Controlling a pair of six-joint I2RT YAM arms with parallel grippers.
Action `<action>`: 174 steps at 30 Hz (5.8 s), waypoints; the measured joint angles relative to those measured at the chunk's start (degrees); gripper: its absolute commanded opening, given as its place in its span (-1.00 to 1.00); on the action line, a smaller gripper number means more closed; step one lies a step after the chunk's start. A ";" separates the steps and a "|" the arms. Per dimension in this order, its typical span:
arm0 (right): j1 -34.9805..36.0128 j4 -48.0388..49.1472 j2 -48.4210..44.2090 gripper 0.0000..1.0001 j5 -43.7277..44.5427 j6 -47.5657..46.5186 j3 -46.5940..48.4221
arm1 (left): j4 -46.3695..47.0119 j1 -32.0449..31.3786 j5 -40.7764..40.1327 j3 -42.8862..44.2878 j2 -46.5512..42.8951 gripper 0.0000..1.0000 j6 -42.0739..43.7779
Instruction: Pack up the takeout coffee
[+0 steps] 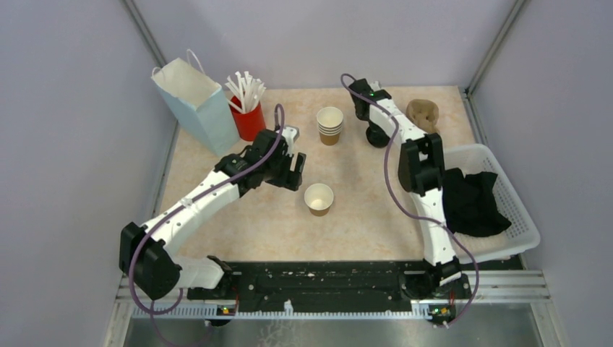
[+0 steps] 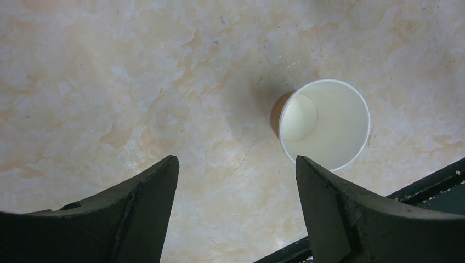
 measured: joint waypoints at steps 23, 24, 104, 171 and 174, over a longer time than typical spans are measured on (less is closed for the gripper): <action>-5.53 -0.22 -6.84 -1.00 -18.34 7.69 -2.93 | -0.22 0.02 0.00 0.24 0.31 0.70 0.61; -6.19 -0.04 -7.52 -1.00 -19.56 8.26 -3.39 | -0.22 0.02 0.00 0.24 0.31 0.70 0.61; -8.46 7.04 -2.80 -0.53 -57.94 10.40 -4.42 | -0.50 0.42 1.03 0.55 1.75 0.74 1.20; -13.35 14.80 -9.57 -1.00 -69.00 21.09 -13.99 | -0.52 1.42 1.51 0.55 1.95 0.80 1.18; -13.35 13.33 -10.88 -1.00 -67.93 21.09 -13.66 | -0.59 1.42 1.49 0.83 1.95 0.81 1.09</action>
